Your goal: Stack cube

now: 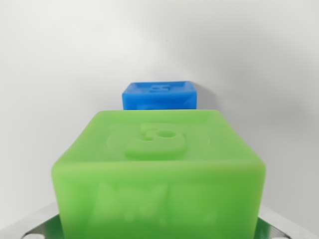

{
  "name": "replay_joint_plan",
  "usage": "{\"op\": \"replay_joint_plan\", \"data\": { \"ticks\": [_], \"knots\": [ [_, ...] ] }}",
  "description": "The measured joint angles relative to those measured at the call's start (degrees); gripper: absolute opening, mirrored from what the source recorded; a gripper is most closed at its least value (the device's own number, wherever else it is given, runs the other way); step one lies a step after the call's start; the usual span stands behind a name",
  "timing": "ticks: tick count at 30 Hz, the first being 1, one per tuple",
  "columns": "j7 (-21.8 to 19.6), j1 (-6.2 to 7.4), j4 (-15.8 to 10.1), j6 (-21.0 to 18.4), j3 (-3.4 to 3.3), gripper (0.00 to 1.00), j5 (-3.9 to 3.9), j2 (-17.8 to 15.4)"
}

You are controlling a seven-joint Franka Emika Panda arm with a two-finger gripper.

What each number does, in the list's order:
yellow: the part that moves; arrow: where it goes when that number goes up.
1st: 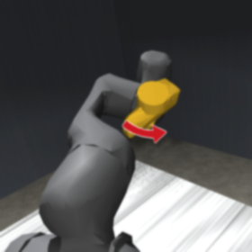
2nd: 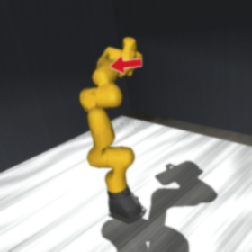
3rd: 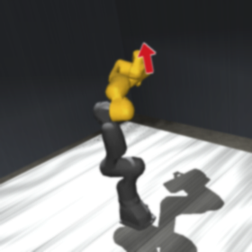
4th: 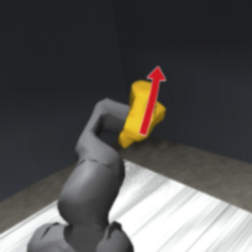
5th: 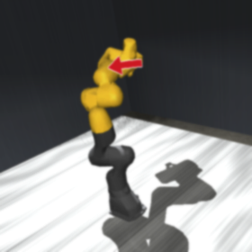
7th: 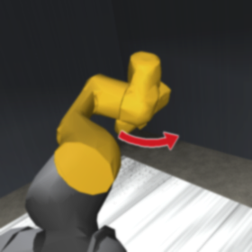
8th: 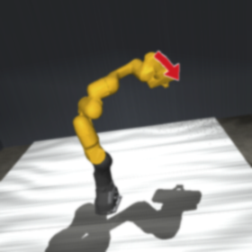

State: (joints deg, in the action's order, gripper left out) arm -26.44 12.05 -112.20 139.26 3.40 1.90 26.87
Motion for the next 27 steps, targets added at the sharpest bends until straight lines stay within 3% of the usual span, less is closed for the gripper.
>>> {"op": "replay_joint_plan", "data": {
  "ticks": [27],
  "knots": [
    [-0.2, 0.63, 0.7, 5.8, -0.76, 0.0, 0.21, 7.0]
  ]
}}
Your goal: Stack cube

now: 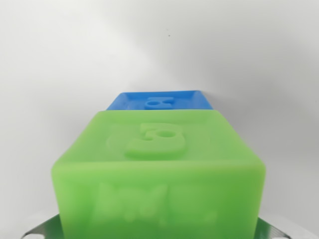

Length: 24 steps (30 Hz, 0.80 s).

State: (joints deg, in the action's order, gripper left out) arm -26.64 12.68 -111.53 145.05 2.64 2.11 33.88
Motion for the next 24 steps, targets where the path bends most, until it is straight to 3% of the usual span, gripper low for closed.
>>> {"op": "replay_joint_plan", "data": {
  "ticks": [6, 7, 24],
  "knots": [
    [0.0, 0.09, 0.2, 0.3, -0.11, 0.0, 0.0, 0.3],
    [0.0, 0.09, 0.2, 0.3, -0.11, 1.0, 0.0, 0.3],
    [0.0, 0.11, 0.2, 0.3, -0.12, 1.0, 0.0, 0.5]
  ]
}}
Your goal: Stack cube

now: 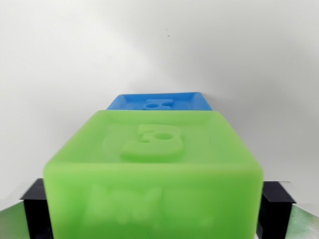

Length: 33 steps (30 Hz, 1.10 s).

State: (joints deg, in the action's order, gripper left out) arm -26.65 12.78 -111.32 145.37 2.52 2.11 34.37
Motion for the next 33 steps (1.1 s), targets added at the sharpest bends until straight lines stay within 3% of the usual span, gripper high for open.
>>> {"op": "replay_joint_plan", "data": {
  "ticks": [21, 33],
  "knots": [
    [0.0, 0.0, 0.0, -0.1, 0.0, 1.0, 0.0, -0.1],
    [0.0, 0.0, -0.3, -2.1, 0.01, 1.0, -0.05, -2.6]
  ]
}}
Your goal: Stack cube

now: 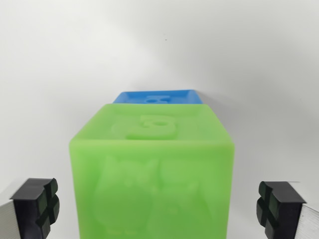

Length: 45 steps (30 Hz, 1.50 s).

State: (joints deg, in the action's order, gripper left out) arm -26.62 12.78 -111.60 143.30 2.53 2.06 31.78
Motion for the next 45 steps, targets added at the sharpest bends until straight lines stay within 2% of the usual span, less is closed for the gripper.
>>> {"op": "replay_joint_plan", "data": {
  "ticks": [25, 45],
  "knots": [
    [0.3, -0.01, 0.2, -9.5, 0.12, 1.0, -0.54, -9.4],
    [0.6, -0.01, 3.9, -19.8, 0.17, 1.0, -0.97, -16.1]
  ]
}}
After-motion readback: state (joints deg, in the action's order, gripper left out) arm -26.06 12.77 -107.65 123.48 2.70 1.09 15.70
